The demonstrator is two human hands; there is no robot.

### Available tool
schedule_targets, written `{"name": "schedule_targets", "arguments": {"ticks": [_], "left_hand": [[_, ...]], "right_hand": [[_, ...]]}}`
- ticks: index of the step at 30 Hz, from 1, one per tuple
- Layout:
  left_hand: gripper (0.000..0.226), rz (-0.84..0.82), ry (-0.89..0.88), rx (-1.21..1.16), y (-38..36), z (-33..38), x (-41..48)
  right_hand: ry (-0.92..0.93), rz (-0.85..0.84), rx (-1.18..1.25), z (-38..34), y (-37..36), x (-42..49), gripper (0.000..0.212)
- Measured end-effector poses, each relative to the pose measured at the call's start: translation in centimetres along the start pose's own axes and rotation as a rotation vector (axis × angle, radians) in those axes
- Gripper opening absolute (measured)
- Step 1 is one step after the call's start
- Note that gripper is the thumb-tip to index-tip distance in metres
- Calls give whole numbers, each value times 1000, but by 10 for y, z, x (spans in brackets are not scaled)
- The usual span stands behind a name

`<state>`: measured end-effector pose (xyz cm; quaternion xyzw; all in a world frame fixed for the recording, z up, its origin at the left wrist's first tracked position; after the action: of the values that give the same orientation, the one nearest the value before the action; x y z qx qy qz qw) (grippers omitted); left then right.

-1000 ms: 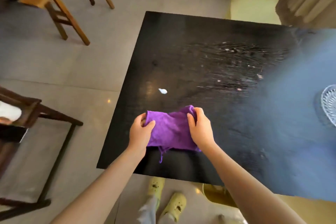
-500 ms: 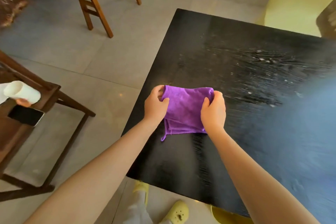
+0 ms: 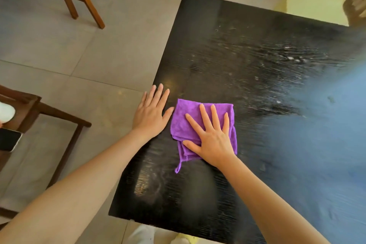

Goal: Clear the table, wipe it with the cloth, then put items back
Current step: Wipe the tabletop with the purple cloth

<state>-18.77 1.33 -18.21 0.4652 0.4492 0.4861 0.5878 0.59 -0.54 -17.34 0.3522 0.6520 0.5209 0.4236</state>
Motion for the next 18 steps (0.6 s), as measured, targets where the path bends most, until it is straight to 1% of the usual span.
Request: {"name": "schedule_targets", "arguments": {"ticks": [4, 7, 11, 18], "left_hand": [[66, 23, -4, -9, 4, 2, -2], [63, 33, -2, 7, 7, 3, -2], [62, 27, -15, 30, 4, 2, -1], [63, 24, -15, 82, -1, 2, -1]], "right_hand": [[-92, -5, 4, 2, 2, 22, 66], [-159, 4, 12, 6, 8, 53, 60], [-141, 9, -13, 13, 12, 96, 57], [-122, 25, 10, 26, 25, 188, 53]]}}
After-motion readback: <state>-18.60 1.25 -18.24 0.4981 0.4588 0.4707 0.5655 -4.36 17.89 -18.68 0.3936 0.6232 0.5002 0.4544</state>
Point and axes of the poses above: each hand's wrist, its own x-axis towards the middle knuckle, its own y-axis out of the back of the hand, z = x × y, the point moved 5 cm from there along x, towards the middle knuckle, and after that the axes turned 9 degrees about -y, right-handed, at the moved point
